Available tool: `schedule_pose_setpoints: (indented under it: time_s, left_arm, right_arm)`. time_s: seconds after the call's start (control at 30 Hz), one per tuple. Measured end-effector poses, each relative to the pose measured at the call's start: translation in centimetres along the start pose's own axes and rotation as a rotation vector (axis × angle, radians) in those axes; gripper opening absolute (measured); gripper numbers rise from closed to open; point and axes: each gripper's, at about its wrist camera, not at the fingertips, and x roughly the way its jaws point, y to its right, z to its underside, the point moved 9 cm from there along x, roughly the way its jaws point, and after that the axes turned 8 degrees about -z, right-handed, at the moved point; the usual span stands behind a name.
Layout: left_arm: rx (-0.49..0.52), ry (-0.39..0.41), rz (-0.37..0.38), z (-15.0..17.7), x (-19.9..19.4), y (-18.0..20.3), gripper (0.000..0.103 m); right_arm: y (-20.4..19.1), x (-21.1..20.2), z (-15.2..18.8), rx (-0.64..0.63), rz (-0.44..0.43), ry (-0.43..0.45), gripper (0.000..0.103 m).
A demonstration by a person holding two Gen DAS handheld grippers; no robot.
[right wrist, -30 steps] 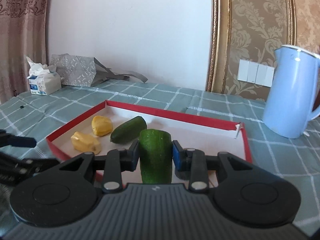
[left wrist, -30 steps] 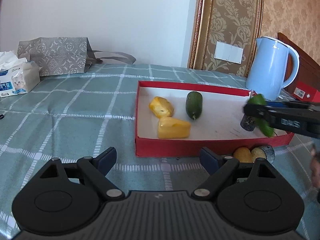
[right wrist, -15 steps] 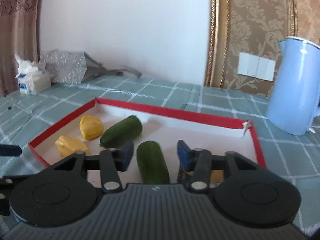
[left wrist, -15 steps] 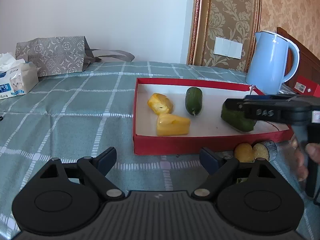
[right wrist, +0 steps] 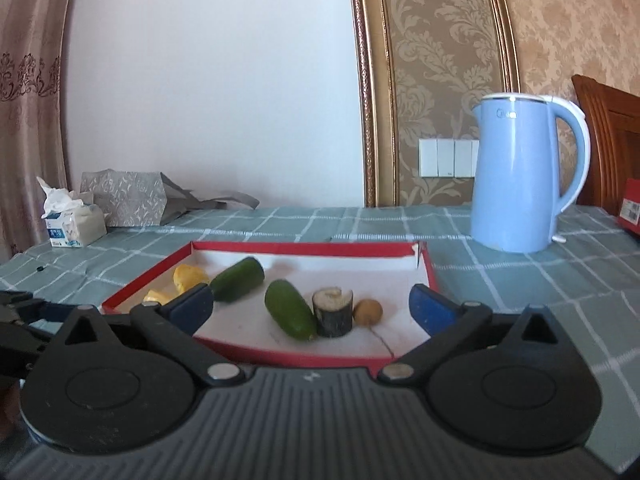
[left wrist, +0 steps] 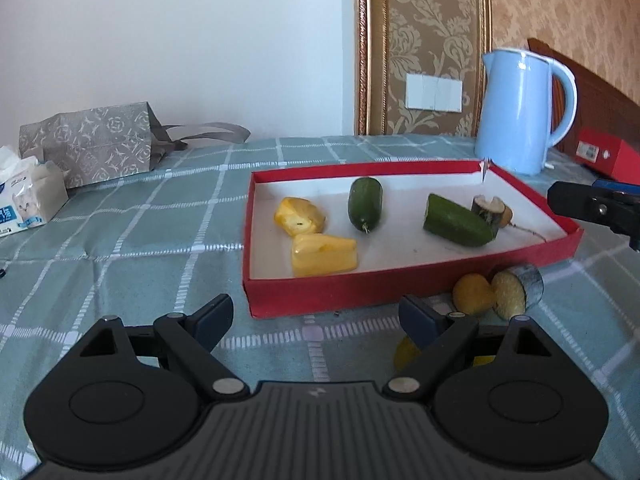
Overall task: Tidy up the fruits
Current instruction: 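Carry the green cucumber with the right tool and release it in the tray, then grasp the green round fruit with the left tool while the right tool grasps a wooden log piece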
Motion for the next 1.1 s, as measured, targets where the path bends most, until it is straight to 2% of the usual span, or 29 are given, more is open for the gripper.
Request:
schedule_pose_setpoints:
  time_s: [0.17,0.4,0.53,0.67,0.73,0.8,1.1]
  left_arm:
    - [-0.039,0.004,0.052,-0.1,-0.6,0.0,0.09]
    - [0.007,0.036,0.178,-0.2,-2.0,1.6,0.09]
    - [0.073,0.028,0.182,0.5,-1.9,2.9,0.09]
    - [0.024,-0.01,0.21,0.5,-1.2,2.5,0.09]
    - [0.001,-0.037,0.196,0.7,-0.5,1.9,0.091]
    - [0.018,-0.055,0.221,1.1,-0.4,1.8,0.091]
    - [0.073,-0.049,0.22,1.3,-0.5,2.5,0.09]
  right_arm:
    - [-0.5,0.2,0.6,-0.024,-0.008,-0.021,0.103]
    - [-0.5,0.3,0.7,-0.02,-0.016,-0.033,0.103]
    - [-0.7,0.4,0.8,-0.021,-0.024,-0.043,0.103]
    - [-1.0,0.4,0.8,-0.026,-0.036,-0.044,0.103]
    - [-1.0,0.3,0.8,-0.029,-0.037,-0.044,0.103]
    - [-0.9,0.4,0.9,-0.021,-0.041,-0.051,0.103]
    - [-0.3,0.6,1.1,0.013,-0.044,-0.076,0.103]
